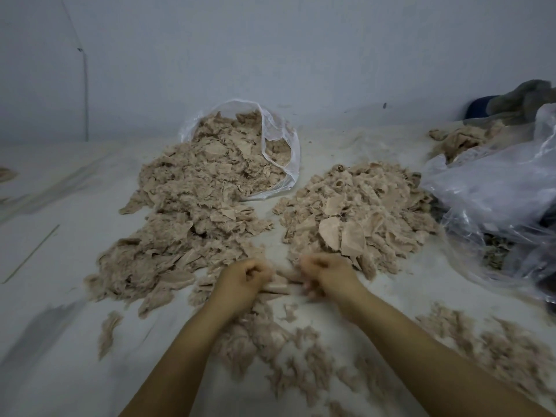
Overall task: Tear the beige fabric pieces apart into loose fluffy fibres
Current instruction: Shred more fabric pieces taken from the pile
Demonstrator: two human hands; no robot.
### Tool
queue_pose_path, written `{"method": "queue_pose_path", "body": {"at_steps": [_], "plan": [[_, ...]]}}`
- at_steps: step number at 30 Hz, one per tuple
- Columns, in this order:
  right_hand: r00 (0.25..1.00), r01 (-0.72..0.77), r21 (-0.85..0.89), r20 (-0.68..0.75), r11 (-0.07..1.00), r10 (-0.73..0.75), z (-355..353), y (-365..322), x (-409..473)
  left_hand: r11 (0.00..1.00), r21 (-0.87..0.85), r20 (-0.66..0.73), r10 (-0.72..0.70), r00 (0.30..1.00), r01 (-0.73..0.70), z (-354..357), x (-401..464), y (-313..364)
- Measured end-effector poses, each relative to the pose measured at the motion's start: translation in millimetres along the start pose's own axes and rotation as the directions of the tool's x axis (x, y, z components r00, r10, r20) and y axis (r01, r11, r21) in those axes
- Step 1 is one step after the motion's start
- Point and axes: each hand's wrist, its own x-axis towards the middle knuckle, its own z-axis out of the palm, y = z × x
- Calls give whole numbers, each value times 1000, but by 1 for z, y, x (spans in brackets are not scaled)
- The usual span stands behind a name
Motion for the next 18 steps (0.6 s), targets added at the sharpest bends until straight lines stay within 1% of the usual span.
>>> {"method": "queue_pose_path", "body": {"at_steps": [1, 3, 5, 7, 9, 10, 11, 13, 14, 16, 18], "plan": [[1000, 24, -193, 3, 981, -24, 4, 9, -1, 999, 45, 62, -8, 998, 5, 0, -2, -3], [993, 112, -488, 34, 865, -110, 11, 23, -1, 987, 157, 129, -6, 992, -15, 3, -5, -8], [987, 155, -660, 65, 735, -150, 14, 29, 2, 964, 262, 126, 20, 992, -53, 8, -6, -12], [980, 182, -710, 74, 680, -184, 17, 30, 3, 955, 292, 95, 32, 995, -59, 11, -6, -13], [972, 218, -701, 91, 679, -217, 19, 31, 4, 974, 228, 42, -15, 999, 5, 13, -5, -14], [973, 211, -694, 82, 689, -216, 19, 31, 5, 978, 206, 11, -40, 999, 37, 14, -3, -13], [978, 186, -699, 63, 690, -200, 19, 30, 7, 974, 220, -12, -56, 998, 58, 15, 0, -13], [983, 141, -752, 31, 644, -179, 18, 29, 11, 942, 332, -25, -39, 999, 45, 17, 4, -11], [983, 141, -778, 36, 612, -180, 18, 28, 13, 927, 375, -17, -9, 1000, 15, 18, 6, -9], [976, 192, -802, 93, 566, -199, 20, 29, 12, 926, 373, 47, 39, 998, -54, 19, 8, -7], [958, 265, -803, 158, 534, -237, 21, 33, 10, 916, 392, 138, 34, 990, -86, 22, 10, -7]]}}
